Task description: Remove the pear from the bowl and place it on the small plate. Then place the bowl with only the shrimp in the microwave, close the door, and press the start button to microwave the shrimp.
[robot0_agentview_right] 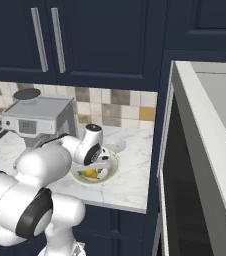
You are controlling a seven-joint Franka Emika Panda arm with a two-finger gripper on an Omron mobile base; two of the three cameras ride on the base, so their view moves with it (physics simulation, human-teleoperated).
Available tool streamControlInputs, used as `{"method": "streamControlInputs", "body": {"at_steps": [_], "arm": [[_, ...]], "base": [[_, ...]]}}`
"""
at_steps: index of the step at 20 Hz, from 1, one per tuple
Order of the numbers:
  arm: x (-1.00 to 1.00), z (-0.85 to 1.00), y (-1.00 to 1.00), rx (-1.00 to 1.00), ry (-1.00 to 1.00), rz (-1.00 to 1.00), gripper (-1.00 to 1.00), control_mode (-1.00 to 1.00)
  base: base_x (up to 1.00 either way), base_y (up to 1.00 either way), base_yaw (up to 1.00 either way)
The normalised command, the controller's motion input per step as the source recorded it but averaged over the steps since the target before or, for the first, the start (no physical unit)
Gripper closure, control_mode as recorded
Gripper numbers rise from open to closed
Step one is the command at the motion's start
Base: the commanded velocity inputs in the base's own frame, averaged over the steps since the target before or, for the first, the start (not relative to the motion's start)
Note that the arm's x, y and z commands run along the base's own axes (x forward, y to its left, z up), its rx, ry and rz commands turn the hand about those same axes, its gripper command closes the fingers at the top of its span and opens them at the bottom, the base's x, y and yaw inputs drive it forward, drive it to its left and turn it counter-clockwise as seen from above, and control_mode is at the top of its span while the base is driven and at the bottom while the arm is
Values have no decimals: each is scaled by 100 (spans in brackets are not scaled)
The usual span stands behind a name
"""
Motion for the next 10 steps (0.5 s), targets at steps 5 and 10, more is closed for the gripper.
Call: {"method": "streamControlInputs", "body": {"at_steps": [5,10], "arm": [[0,-23,4,-1,1,0,-100,-100],[0,-36,17,-2,2,1,100,-100]], "base": [[0,0,0],[0,0,0]]}}
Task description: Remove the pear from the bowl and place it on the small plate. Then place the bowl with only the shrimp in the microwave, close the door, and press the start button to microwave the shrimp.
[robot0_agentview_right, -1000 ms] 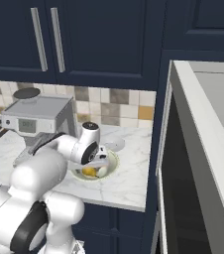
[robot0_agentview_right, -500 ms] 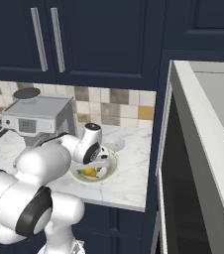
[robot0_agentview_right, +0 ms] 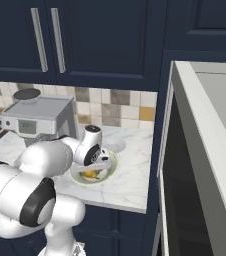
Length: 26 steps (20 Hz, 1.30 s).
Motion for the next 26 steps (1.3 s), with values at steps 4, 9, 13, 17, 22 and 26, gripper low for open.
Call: {"method": "streamControlInputs", "body": {"at_steps": [4,9,13,17,22,26], "arm": [[-1,-12,7,-1,1,5,100,-100],[-48,63,-3,0,-12,0,100,-100],[-46,100,-10,0,-29,0,100,-100],[-6,93,-1,0,-20,0,100,-100],[8,38,0,0,-9,-1,100,-100],[40,31,-1,0,-2,-6,100,-100]], "base": [[0,0,0],[0,0,0],[0,0,0],[0,0,0],[0,0,0],[0,0,0]]}}
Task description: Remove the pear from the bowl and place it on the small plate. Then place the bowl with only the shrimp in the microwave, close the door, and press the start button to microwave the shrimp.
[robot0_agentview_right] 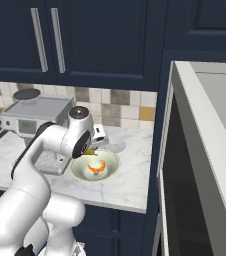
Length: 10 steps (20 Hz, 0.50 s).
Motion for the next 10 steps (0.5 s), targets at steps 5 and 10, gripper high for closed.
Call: {"method": "streamControlInputs", "body": {"at_steps": [5,10], "arm": [[52,13,-6,1,0,-7,100,-100],[69,-3,0,2,7,0,100,-100]], "base": [[0,0,0],[0,0,0]]}}
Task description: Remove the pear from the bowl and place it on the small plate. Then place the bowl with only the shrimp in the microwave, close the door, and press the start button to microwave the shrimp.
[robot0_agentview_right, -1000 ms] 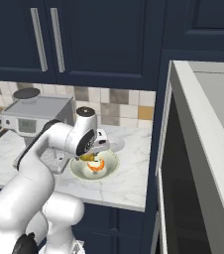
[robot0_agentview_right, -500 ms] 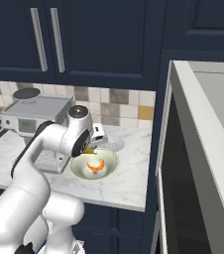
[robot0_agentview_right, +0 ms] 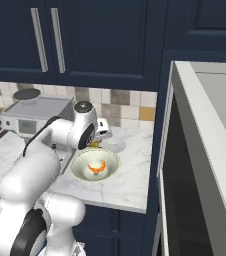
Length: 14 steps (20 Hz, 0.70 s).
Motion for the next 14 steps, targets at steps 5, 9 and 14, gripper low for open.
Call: {"method": "streamControlInputs", "body": {"at_steps": [5,9,14], "arm": [[70,-27,-6,3,9,2,100,-100],[38,-4,-28,10,0,4,100,-100],[35,-6,-7,8,1,3,100,-100]], "base": [[0,0,0],[0,0,0],[0,0,0]]}}
